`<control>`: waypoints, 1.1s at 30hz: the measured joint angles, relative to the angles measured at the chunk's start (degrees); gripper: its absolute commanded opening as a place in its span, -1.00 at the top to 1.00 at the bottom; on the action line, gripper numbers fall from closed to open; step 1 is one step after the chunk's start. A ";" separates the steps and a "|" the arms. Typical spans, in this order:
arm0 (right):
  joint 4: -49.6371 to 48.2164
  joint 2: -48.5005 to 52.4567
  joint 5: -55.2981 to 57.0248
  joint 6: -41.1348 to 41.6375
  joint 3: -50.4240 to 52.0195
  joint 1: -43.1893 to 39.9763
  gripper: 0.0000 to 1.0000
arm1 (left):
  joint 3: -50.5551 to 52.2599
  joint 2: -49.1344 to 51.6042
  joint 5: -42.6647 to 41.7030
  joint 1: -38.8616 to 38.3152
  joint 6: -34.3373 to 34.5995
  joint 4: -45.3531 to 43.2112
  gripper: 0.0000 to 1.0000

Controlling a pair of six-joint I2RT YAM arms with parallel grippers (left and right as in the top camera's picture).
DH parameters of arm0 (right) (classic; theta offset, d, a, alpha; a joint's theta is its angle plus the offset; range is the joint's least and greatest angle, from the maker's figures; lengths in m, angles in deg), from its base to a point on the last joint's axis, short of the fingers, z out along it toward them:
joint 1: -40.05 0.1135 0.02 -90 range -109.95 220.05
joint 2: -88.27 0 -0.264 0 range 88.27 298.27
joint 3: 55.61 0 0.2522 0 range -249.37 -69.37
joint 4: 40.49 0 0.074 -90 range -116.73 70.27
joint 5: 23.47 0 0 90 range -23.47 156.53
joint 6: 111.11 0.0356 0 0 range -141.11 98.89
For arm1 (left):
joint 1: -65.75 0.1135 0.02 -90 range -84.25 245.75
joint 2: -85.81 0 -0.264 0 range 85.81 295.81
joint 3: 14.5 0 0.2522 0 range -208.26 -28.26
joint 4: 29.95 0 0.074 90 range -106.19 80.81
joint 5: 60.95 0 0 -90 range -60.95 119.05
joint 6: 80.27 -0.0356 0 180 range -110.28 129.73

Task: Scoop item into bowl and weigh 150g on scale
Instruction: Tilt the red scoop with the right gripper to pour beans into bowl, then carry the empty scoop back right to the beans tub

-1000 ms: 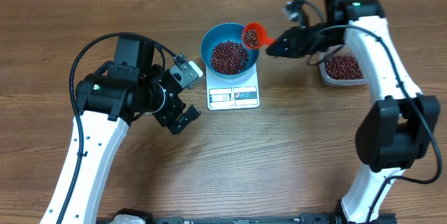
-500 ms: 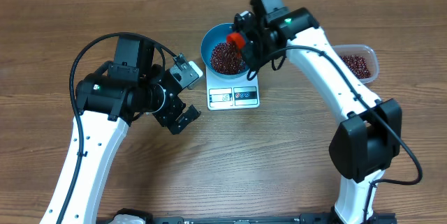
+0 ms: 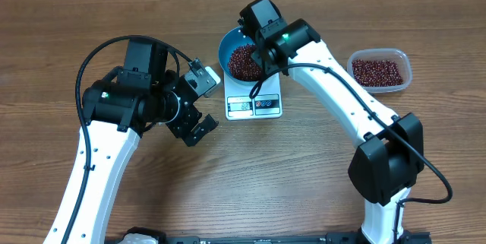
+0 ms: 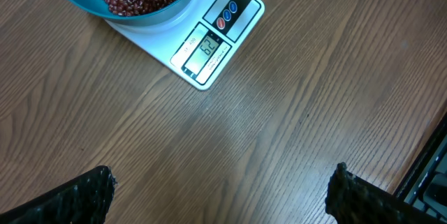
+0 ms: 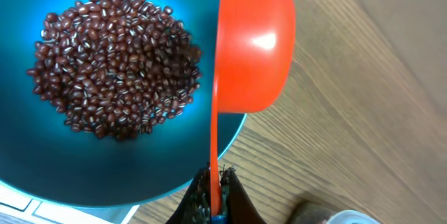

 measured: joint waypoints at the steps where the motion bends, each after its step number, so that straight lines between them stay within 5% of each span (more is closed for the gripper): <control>1: 0.02 -0.11 0.42 -0.11 -0.02 0.20 0.92 | 0.00 0.00 0.00 0.00 0.00 -0.02 -0.99; 14: 8.41 -14.71 -0.98 -0.70 -0.70 -1.55 0.92 | 0.00 0.00 0.00 0.00 0.00 0.00 -0.99; 22: 22.25 -16.00 -5.03 2.86 -1.40 -21.38 0.92 | 0.00 0.00 0.00 0.00 0.00 0.00 -1.00; 33: 21.44 -13.00 -14.03 3.10 2.75 -38.97 0.92 | 0.00 0.00 0.00 0.00 0.00 0.00 -0.99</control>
